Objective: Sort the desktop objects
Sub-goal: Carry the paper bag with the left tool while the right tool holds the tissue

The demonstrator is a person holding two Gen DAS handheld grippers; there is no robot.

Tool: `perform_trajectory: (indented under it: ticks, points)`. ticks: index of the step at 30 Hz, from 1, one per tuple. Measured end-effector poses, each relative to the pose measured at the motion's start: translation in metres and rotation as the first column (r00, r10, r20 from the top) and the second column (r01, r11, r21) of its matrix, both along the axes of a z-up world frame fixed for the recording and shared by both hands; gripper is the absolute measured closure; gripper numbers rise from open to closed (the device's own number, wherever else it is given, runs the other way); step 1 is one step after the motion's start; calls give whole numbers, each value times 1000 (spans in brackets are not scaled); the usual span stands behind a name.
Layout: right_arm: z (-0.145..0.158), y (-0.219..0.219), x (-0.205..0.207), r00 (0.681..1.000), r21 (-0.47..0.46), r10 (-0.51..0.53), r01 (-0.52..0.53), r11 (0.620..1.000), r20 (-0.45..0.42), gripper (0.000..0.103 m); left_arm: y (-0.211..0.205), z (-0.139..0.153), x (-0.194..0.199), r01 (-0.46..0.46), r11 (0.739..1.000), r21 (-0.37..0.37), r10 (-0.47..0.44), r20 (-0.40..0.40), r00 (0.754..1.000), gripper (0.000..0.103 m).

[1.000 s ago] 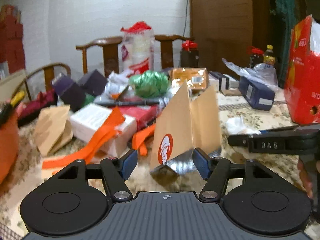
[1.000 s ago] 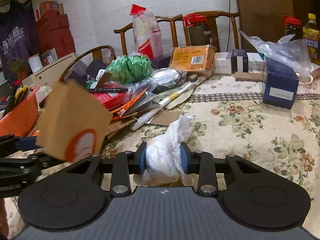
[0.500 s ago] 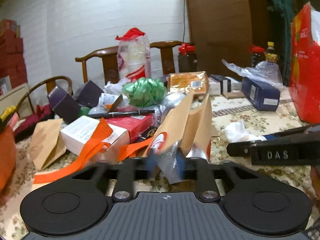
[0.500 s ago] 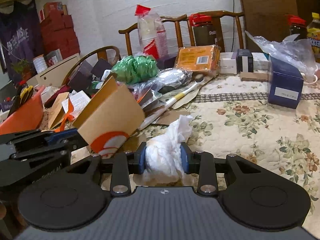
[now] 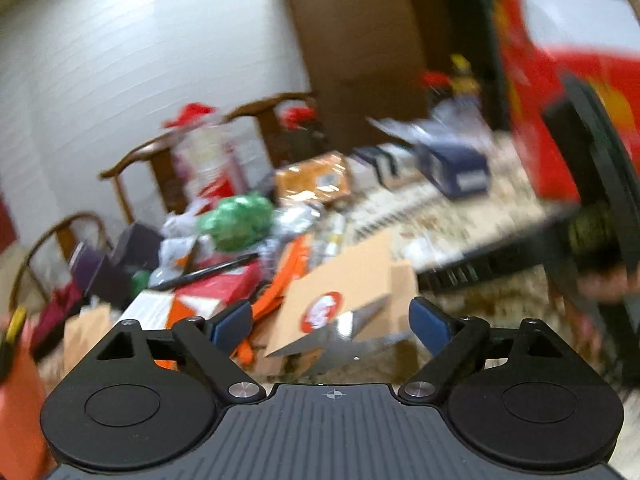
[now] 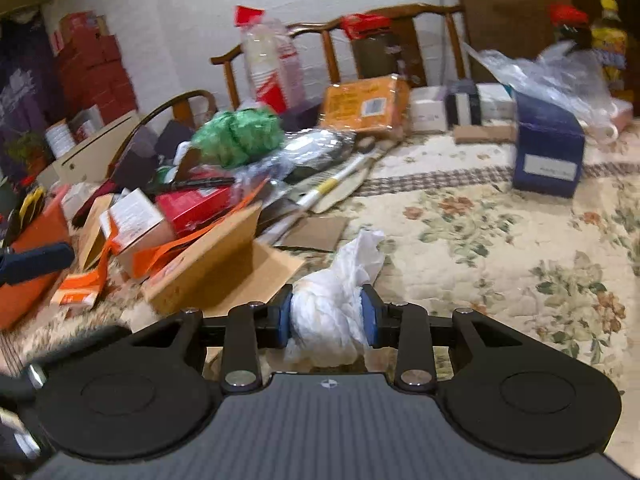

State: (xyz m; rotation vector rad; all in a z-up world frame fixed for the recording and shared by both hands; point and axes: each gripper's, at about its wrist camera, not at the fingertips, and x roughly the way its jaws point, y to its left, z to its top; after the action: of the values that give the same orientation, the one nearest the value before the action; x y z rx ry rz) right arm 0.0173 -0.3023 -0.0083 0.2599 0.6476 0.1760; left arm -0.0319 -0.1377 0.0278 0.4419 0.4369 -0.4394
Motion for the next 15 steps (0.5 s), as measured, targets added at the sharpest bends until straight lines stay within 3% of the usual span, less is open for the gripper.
perform_trajectory:
  ticks: [2,5,7,12,14,15]
  points:
    - [-2,-7,3,1000,36,-7,8,999,-20,64,-13,-9,1,69,992,104,-70,1,998,11]
    - [-5,-11,7,999,55,-13,15,998,-42,64,-30,-25,0,153,945,288,-166,23,986,11]
    - [-6,-11,8,999,57,-13,16,998,-45,64,-38,-32,2,171,916,363,-199,40,979,11]
    - [-6,-10,8,999,49,-15,17,999,-41,63,-56,-49,20,178,890,420,-213,38,976,19]
    - [-6,-10,8,999,51,-14,16,999,-42,63,-58,-55,27,142,902,408,-179,53,982,33]
    - [-7,-10,8,999,50,-12,14,999,-43,63,-56,-54,32,122,919,374,-150,47,988,46]
